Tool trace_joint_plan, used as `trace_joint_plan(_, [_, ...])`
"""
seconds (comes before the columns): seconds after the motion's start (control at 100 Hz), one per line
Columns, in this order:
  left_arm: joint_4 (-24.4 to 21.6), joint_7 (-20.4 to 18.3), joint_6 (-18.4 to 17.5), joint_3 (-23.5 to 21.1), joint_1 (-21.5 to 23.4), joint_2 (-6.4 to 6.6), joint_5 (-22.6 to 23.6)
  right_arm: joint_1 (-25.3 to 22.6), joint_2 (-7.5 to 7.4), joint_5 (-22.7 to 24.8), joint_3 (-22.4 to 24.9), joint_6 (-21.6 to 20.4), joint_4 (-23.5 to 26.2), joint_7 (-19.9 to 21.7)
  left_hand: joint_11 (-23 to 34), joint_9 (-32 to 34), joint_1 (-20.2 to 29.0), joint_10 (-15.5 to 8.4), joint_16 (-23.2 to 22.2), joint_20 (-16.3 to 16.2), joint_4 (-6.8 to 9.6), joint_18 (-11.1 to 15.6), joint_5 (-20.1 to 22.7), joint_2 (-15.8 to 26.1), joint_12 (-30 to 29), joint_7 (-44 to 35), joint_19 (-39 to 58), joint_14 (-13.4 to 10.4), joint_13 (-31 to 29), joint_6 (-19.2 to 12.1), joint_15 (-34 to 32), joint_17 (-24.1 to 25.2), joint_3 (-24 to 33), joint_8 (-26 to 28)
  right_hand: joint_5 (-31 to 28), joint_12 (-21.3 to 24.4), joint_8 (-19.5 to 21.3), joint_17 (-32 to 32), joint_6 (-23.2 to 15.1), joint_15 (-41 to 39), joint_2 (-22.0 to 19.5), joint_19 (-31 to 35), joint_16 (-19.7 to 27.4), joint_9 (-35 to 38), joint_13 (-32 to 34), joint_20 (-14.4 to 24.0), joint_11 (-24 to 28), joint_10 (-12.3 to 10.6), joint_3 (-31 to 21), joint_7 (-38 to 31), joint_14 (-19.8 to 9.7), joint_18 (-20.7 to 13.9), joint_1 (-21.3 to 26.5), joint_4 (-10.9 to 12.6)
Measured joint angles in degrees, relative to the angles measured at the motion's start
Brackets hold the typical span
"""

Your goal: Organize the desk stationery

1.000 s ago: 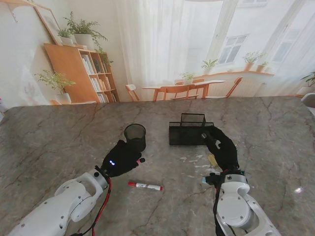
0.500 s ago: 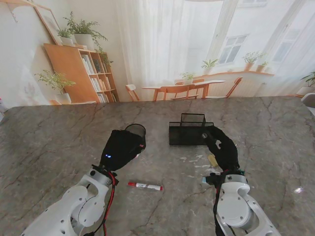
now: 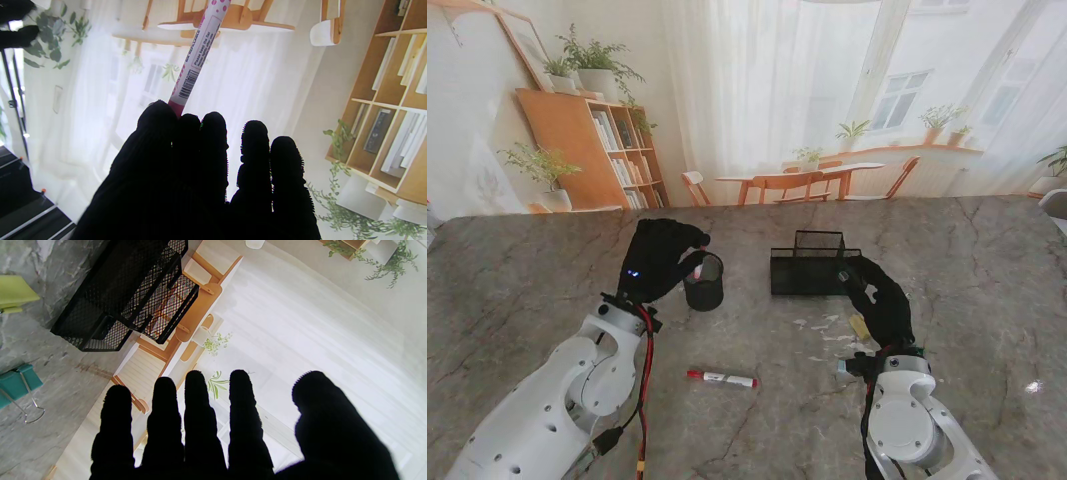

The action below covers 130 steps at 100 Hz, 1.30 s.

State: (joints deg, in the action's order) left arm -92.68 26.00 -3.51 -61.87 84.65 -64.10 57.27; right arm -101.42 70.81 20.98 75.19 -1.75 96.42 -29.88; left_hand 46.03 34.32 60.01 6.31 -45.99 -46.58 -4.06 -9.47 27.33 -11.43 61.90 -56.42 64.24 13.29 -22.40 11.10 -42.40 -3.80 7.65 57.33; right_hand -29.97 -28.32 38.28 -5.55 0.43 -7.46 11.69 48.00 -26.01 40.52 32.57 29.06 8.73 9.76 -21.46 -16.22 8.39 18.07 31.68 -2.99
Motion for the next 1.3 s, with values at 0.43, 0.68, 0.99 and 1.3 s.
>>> trace_joint_plan(0.43, [13.1,-1.8,3.2,5.7,-9.8,-0.83,-7.0,0.7,-0.04,-0.6,-0.3,0.1,-0.6,1.1,0.0,0.0,1.4,0.0,-0.3,0.0,0.0,0.0,0.1,0.0,0.0,0.0,0.0,0.0,0.0,0.0,0.0,0.0,-0.8,0.0,0.0,0.0,0.0,0.0,0.0,0.0,0.0,0.0,0.0,0.0,0.0,0.0,0.0,0.0,0.5,0.0,0.0,0.0,0.0,0.0])
trace_joint_plan(0.68, [16.9,-3.1,5.1,7.9,-11.5,-1.49,-8.6,1.3,-0.06,-1.0,-0.6,0.3,-1.1,1.6,0.0,0.0,2.8,-0.1,-0.3,-0.1,0.0,0.0,0.1,0.1,0.0,0.0,-0.4,0.0,0.0,-0.2,0.0,0.0,-2.8,-0.1,0.0,0.0,0.0,0.0,0.0,0.0,0.0,0.0,0.0,0.0,0.0,0.0,0.0,0.0,0.5,0.0,0.0,0.0,0.0,0.0])
trace_joint_plan(0.99, [18.3,-5.0,5.1,8.3,-11.6,-1.51,-8.6,1.4,-0.03,-1.1,-0.7,0.4,-1.2,1.4,-19.8,-9.5,-3.2,0.7,8.3,0.1,0.01,-0.3,0.0,6.3,-23.2,31.4,-7.7,-0.9,4.5,0.1,13.5,4.9,-9.0,-17.9,0.0,0.0,0.0,0.0,0.0,0.0,0.0,0.0,0.0,0.0,0.0,0.0,0.0,0.0,0.5,0.0,0.0,0.0,0.0,0.0])
trace_joint_plan(1.3, [15.8,-8.3,2.9,6.3,-9.8,-0.6,-7.2,1.1,0.05,-1.0,-0.4,0.5,-1.1,0.5,-42.6,-20.3,-12.8,3.8,22.9,11.5,0.56,-6.3,-14.0,9.3,-42.5,54.0,-36.6,-1.0,13.0,3.8,31.9,8.1,-8.8,-32.3,0.0,0.0,0.0,0.0,0.0,-0.1,0.0,0.0,0.0,0.0,0.0,0.0,0.0,0.0,0.5,0.0,0.0,0.0,0.0,0.0])
